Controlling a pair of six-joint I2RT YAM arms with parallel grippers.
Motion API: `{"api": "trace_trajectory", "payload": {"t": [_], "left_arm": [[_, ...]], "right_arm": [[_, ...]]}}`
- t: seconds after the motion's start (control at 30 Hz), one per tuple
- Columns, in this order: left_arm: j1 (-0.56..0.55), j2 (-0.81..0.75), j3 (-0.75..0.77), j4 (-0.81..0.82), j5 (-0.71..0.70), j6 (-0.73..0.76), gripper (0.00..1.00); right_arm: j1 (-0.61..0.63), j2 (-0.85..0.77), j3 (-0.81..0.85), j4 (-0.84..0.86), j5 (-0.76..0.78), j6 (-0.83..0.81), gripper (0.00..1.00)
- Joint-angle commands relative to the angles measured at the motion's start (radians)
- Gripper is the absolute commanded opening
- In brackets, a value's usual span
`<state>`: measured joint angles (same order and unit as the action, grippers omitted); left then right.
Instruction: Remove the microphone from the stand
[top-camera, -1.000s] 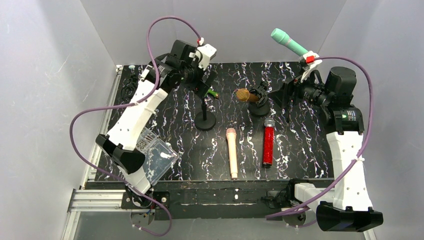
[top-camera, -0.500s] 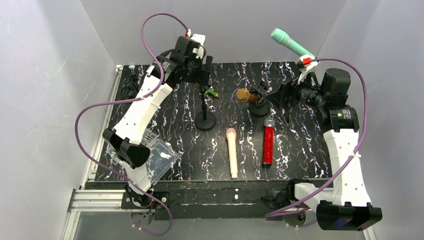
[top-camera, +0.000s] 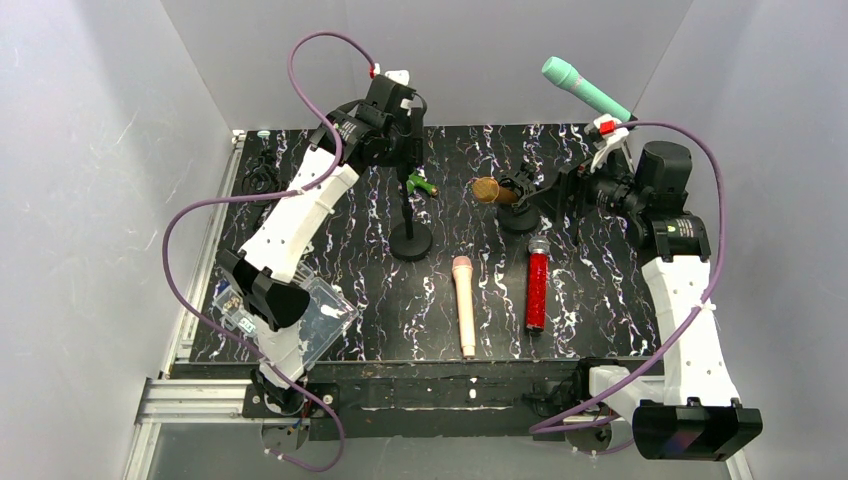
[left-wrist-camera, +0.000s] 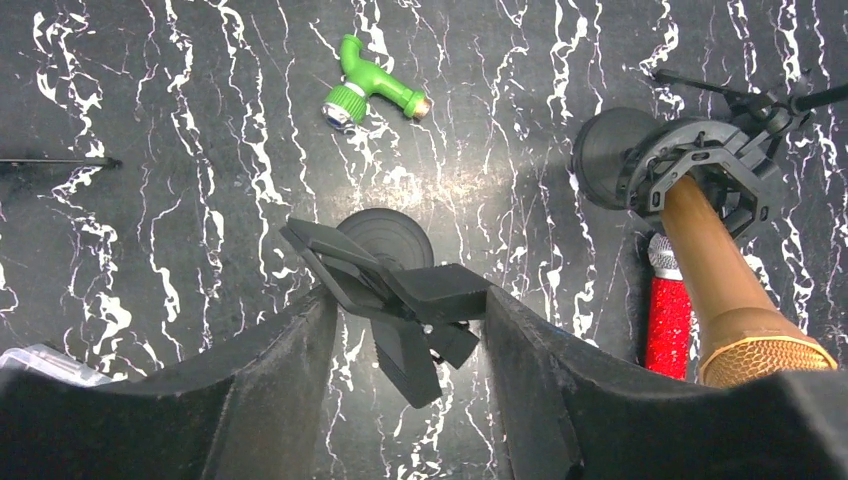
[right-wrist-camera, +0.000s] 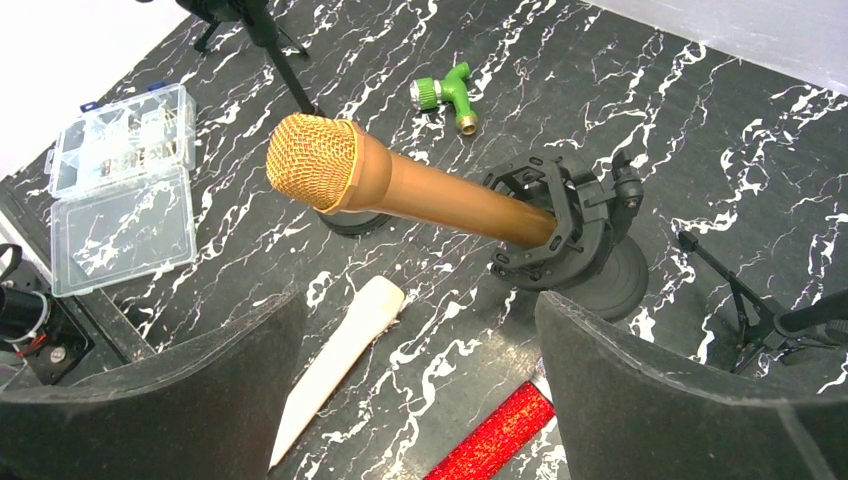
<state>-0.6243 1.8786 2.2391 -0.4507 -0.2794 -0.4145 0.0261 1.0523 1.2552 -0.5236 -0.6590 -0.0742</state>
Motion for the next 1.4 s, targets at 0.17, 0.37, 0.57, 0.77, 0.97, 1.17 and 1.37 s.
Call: {"api": "trace_trajectory", "payload": {"t": [0.17,0.37,0.57,0.77,0.97,1.17,1.37], "left_arm": [[0.002,-0.003,-0.048,-0.089,-0.02,-0.006,0.48],[0.002,-0.051,-0.095,-0.094,0.045,0.07,0.46],[0.002,-0.105,-0.142,-0.097,-0.017,0.14,0.51],[0.002,-0.131,-0.131,-0.087,-0.065,0.218,0.72],[0.002,-0.099,-0.055,-0.11,-0.073,0.125,0.8],[0.001,-0.041,0.035,-0.117,-0.061,0.046,0.89],[-0.002,0.007,0.072,-0.131,-0.098,-0.036,0.91]], "right_arm": [[-0.003,-0.026,-0.032,0.036,-0.02,0.006,0.93],[-0.003,-0.035,-0.046,0.032,-0.014,0.001,0.93],[-0.002,-0.037,-0.048,0.031,-0.013,-0.001,0.93],[-0.002,-0.04,-0.048,0.029,-0.01,0.0,0.93],[-0.002,-0.035,-0.05,0.035,-0.015,0.003,0.93],[-0.002,-0.038,-0.055,0.034,-0.012,0.003,0.93],[-0.002,-0.036,-0.065,0.037,-0.01,0.001,0.93]]}}
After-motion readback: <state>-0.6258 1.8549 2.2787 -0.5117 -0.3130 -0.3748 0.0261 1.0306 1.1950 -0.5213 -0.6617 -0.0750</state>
